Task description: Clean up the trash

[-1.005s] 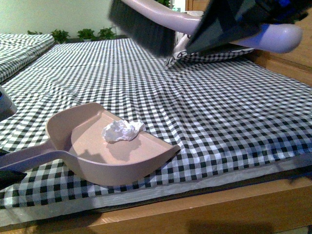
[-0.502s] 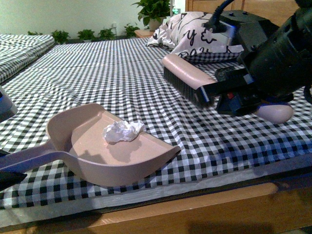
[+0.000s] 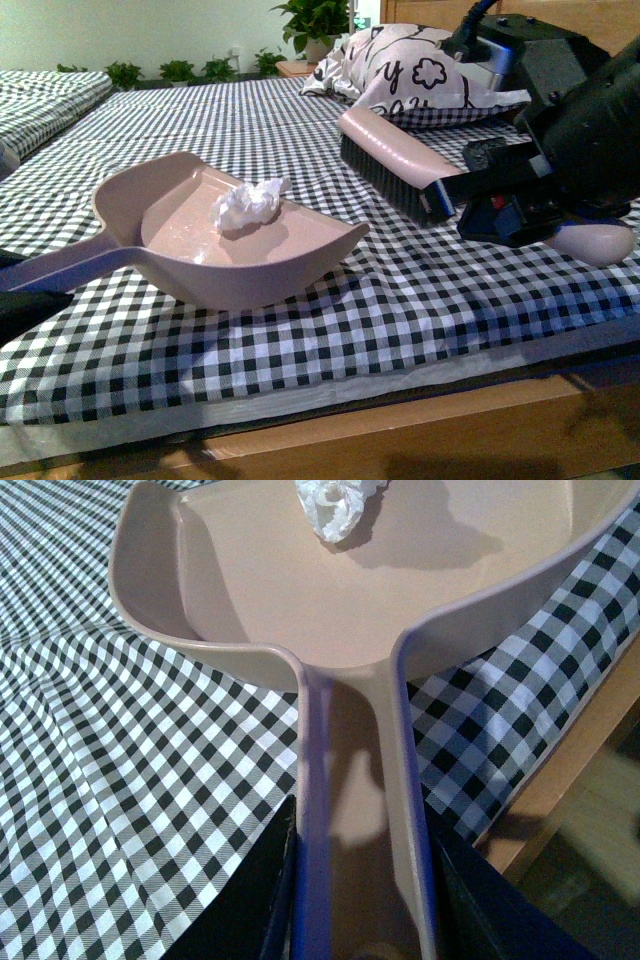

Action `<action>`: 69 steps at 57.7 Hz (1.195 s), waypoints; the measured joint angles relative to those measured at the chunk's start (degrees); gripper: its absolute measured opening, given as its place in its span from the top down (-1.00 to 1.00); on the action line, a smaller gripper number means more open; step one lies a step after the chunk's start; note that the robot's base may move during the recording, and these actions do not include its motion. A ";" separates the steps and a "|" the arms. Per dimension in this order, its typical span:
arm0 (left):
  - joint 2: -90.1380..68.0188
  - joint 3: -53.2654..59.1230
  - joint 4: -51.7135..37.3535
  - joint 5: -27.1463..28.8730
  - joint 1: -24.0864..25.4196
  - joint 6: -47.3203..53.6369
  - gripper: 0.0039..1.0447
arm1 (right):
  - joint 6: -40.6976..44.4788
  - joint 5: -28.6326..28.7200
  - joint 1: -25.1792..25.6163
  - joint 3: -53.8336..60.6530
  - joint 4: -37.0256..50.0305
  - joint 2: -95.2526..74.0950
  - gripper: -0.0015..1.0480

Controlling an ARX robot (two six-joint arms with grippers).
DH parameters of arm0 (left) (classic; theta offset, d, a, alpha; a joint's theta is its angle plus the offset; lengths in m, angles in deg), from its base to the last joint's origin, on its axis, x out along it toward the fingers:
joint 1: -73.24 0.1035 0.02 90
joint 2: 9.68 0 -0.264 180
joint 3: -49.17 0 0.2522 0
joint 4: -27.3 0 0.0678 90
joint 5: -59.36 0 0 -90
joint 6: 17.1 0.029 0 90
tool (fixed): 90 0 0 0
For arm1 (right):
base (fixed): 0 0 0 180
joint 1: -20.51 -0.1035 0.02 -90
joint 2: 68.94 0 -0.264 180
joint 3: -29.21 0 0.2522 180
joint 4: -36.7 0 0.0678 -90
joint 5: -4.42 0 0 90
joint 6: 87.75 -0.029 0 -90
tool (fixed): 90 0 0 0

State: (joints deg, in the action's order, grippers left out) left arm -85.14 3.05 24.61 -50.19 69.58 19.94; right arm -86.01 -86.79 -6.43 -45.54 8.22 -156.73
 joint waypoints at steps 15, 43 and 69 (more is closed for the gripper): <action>3.08 0.74 -7.19 5.68 -0.15 -4.66 0.46 | -1.55 0.92 1.40 1.79 -0.07 5.62 0.63; 22.58 3.56 -4.87 26.93 -1.97 -23.06 0.46 | -14.58 4.42 9.44 3.04 -2.43 29.75 0.63; 48.65 8.87 10.43 55.49 -25.27 -28.81 0.46 | -15.54 3.19 9.27 1.60 -9.20 46.64 0.63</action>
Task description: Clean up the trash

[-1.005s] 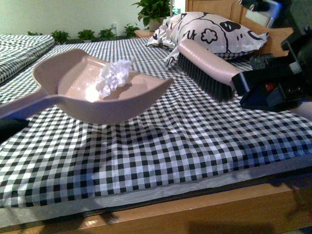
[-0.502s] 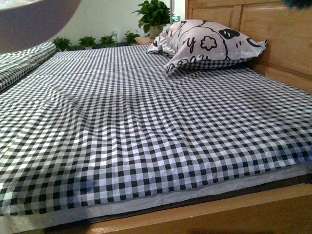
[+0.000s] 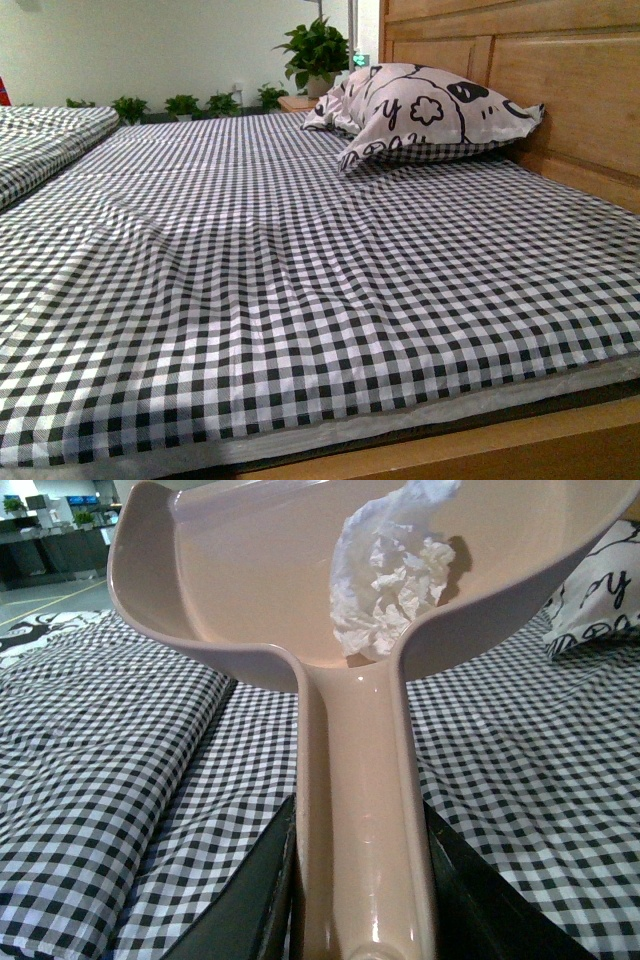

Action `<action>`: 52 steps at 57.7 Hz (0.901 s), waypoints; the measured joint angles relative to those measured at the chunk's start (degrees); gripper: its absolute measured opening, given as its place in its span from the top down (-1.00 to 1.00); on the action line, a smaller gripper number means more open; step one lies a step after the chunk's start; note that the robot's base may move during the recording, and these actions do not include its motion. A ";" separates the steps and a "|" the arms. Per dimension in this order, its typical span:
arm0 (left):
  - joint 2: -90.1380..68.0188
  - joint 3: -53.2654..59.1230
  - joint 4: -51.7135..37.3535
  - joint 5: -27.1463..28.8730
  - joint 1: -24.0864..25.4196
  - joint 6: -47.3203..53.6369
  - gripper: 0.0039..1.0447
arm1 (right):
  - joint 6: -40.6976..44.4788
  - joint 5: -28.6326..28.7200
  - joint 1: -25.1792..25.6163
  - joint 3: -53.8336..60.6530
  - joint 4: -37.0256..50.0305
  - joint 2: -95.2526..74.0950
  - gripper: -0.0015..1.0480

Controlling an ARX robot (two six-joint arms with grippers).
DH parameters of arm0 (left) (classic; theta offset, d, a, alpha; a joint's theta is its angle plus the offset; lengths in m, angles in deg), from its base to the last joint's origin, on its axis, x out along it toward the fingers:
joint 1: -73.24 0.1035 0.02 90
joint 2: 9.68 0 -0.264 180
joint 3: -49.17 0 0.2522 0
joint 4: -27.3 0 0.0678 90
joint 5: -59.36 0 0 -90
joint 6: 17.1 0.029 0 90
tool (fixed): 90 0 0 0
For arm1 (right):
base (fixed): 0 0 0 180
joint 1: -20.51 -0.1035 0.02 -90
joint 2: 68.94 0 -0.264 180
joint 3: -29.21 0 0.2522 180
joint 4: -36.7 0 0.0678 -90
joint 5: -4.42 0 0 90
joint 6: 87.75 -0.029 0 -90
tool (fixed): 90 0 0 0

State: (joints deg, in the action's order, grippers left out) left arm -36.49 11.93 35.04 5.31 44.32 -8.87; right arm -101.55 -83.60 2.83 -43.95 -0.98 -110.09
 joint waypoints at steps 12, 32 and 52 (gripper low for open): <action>4.46 2.36 1.29 6.84 -6.67 -0.02 0.46 | 0.39 -7.80 -4.61 0.48 0.09 3.41 0.63; 6.10 5.53 0.02 7.50 -8.41 -0.28 0.46 | 0.72 -17.68 -6.88 2.51 -0.15 5.88 0.63; 6.19 5.53 0.00 7.50 -8.44 -0.59 0.46 | 0.96 -17.92 -6.86 2.73 -0.20 5.79 0.63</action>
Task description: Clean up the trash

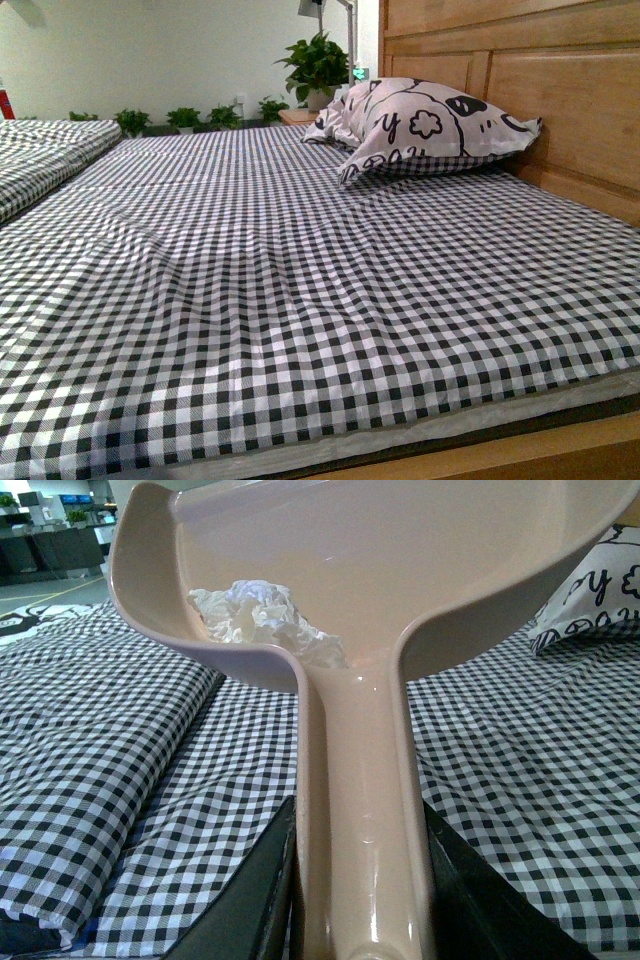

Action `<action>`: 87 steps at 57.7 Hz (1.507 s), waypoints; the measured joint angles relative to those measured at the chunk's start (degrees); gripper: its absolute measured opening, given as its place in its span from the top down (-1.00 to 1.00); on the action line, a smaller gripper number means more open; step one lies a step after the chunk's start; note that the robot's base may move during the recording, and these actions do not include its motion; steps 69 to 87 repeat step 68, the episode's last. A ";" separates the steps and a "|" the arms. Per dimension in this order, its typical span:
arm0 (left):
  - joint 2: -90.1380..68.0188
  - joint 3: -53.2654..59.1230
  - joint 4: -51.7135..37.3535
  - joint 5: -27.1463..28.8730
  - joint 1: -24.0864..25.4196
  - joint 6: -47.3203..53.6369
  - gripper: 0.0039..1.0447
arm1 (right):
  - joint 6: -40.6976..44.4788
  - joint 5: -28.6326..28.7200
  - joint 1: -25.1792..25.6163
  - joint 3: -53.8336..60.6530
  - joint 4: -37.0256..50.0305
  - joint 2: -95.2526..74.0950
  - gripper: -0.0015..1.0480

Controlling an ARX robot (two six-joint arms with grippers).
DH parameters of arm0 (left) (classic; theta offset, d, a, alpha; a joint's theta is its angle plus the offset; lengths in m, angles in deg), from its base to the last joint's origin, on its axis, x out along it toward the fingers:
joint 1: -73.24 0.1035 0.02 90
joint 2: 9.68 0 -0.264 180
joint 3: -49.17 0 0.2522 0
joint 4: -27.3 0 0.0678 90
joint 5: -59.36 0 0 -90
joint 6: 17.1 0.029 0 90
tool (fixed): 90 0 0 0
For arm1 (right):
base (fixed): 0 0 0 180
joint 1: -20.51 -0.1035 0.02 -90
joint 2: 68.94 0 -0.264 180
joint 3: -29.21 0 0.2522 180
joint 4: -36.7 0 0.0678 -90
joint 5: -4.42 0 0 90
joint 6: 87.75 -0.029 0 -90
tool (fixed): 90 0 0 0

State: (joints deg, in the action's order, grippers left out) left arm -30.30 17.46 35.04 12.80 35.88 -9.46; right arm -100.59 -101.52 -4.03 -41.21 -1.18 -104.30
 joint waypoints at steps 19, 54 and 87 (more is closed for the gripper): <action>0.00 0.00 0.00 -0.02 0.00 -0.02 0.46 | 0.00 0.00 0.00 0.00 0.00 -0.04 0.63; 0.00 0.00 0.00 0.00 0.00 -0.02 0.46 | 0.02 0.00 0.00 0.00 0.00 -0.07 0.63; 0.00 0.02 0.00 0.00 0.00 -0.02 0.46 | 0.02 0.00 0.00 0.00 0.00 -0.07 0.63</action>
